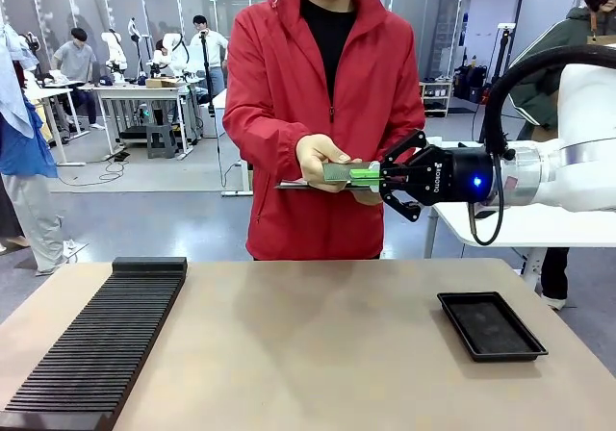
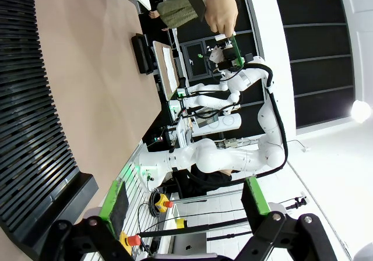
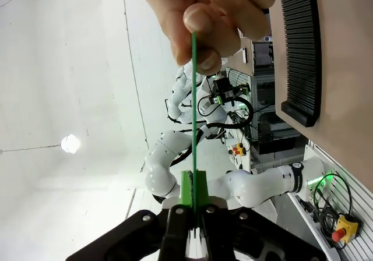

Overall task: Inspect the PCB.
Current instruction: Place the Blank PCB in the ESD tray.

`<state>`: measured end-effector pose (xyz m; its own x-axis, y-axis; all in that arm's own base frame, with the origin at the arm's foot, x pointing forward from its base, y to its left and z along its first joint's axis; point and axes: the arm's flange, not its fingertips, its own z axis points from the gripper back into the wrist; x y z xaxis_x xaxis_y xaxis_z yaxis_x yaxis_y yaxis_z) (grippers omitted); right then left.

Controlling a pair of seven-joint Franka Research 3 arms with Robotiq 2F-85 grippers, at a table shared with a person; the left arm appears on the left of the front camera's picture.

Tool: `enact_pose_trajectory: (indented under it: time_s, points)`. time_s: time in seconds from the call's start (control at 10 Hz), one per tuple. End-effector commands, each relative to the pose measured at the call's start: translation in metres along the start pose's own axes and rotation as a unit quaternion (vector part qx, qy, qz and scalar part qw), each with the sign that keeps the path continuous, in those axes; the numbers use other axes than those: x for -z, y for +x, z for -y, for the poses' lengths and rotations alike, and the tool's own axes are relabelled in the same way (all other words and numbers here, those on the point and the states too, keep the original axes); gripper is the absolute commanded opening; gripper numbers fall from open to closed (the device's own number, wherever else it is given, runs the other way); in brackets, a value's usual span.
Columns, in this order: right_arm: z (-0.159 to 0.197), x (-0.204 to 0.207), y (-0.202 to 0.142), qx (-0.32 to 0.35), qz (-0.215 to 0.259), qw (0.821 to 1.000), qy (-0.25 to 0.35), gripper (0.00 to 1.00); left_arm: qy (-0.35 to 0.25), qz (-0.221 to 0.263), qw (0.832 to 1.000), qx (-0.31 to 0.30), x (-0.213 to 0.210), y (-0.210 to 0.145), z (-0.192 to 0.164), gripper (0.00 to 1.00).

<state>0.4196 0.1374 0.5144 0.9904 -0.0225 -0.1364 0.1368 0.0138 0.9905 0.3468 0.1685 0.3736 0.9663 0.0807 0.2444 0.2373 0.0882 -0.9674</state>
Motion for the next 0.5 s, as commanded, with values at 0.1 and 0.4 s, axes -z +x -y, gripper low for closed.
enact_pose_trajectory:
  time_s: [0.1, 0.4]
  points:
    - [-0.0005, 0.0008, -0.0003, -0.001, -0.001, 1.000, -0.001, 0.00, 0.002, -0.002, 1.000, 0.001, -0.0009, -0.0008, 0.0013, 1.00]
    - [-0.0005, 0.0008, -0.0003, -0.001, -0.001, 1.000, -0.001, 0.00, 0.002, -0.002, 1.000, 0.001, -0.0009, -0.0008, 0.0013, 1.00]
